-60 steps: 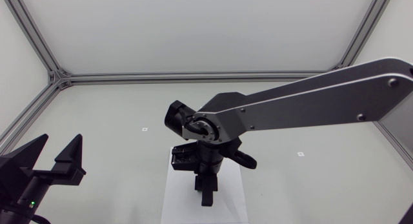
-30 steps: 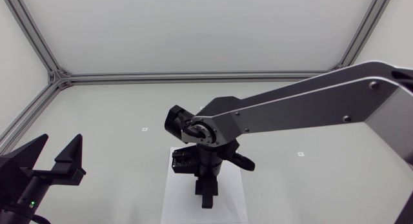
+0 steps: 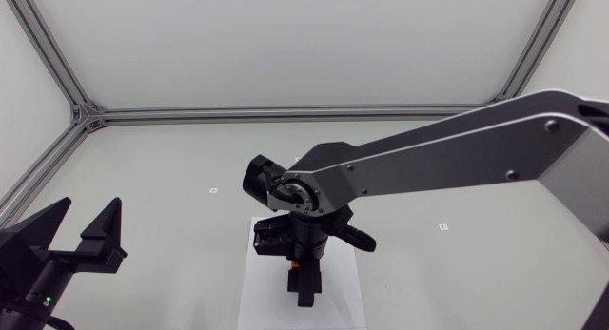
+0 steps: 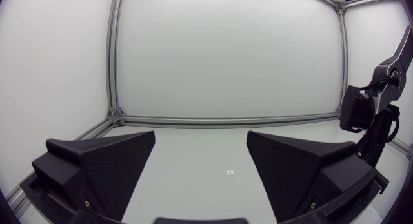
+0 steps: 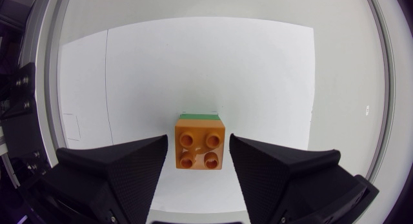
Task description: Pick up the orange 2x2 brick with the right arm and stack it on top of the green 2x2 brick in the center
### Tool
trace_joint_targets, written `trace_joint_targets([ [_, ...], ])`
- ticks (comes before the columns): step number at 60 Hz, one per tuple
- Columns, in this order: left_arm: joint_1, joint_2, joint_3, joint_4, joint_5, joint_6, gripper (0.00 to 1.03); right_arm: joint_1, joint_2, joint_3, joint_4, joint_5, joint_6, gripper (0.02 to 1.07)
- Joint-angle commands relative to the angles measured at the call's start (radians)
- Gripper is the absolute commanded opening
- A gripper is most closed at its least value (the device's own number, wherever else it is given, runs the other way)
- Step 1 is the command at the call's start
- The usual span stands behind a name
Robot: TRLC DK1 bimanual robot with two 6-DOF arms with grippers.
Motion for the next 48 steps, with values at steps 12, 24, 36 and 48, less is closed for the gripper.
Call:
trace_joint_targets([
  [12, -0.001, -0.004, -0.041, -0.011, 0.003, 0.005, 0.99, -0.011, -0.023, -0.008, -0.009, 0.001, -0.007, 1.02],
  [24, -0.001, -0.004, -0.041, -0.011, 0.003, 0.005, 0.99, -0.026, -0.106, -0.008, -0.042, 0.001, -0.007, 1.02],
  [36, -0.001, -0.004, -0.041, -0.011, 0.003, 0.005, 0.99, -0.035, -0.217, -0.015, -0.084, 0.002, 0.006, 1.02],
  [48, -0.001, -0.004, -0.041, -0.011, 0.003, 0.005, 0.99, -0.08, -0.341, -0.04, -0.085, 0.002, 0.044, 1.02],
])
